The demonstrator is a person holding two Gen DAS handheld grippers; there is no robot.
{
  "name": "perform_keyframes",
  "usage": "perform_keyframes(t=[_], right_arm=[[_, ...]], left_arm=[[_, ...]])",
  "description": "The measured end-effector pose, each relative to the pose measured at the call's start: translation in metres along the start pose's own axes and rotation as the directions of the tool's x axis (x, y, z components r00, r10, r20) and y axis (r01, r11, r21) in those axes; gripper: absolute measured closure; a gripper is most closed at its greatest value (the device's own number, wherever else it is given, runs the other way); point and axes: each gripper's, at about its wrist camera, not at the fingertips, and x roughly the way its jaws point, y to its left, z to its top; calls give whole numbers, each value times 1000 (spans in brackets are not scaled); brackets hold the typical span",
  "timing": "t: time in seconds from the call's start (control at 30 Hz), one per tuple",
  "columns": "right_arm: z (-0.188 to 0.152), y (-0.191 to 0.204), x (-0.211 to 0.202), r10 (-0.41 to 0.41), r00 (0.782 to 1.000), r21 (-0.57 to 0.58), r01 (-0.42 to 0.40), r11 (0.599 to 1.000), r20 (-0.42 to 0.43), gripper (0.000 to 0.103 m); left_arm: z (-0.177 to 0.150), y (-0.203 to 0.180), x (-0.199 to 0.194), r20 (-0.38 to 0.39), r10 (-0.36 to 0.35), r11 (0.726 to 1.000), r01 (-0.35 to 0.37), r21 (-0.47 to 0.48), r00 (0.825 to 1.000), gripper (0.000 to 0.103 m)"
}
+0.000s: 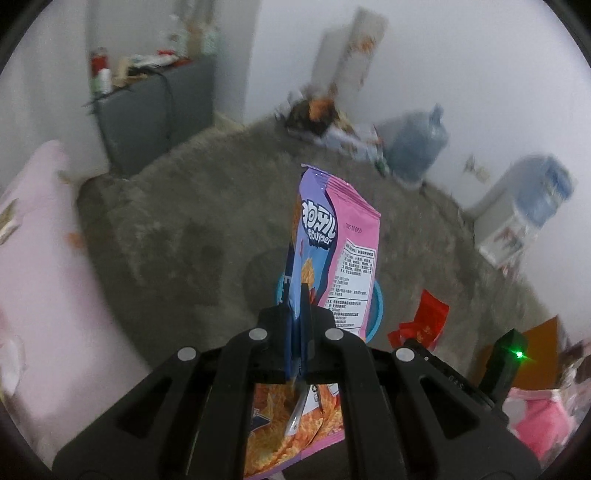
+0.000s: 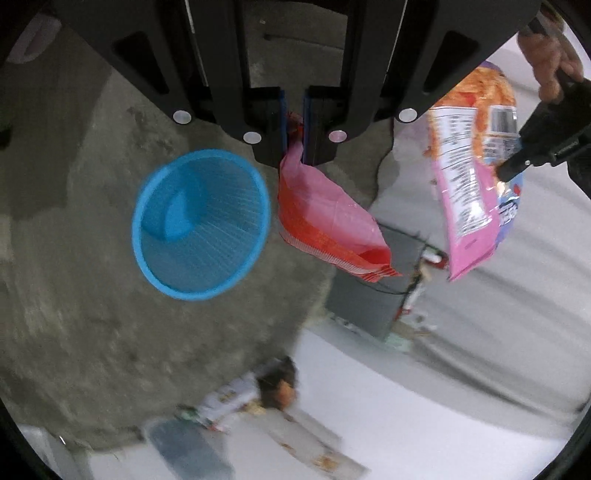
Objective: Collect trash
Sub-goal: 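Carry both held wrappers over the blue wastebasket, then open both tools to drop the wrappers into the blue wastebasket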
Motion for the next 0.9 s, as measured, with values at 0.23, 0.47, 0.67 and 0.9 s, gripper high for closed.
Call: perform_keyframes(t=[0.23,0.47,0.67,0.9], right_arm=[[31,-38,66,-72,995,98,79,992,-65,93],[50,-76,119,-164,978,144,182,973,-131,43],[42,-86,118,-180,977,154,197,968,-117,35],[32,-75,94,-176,981,143,185,972,-78,35]], left_arm=[[15,-43,133,-71,67,995,-62,75,995,101],[8,-66,199,-112,115,990,-104,99,987,58],[4,-70,174,-84,67,992,-57,115,994,41],[6,-73,94,10,-5,988,3,156,1000,25]])
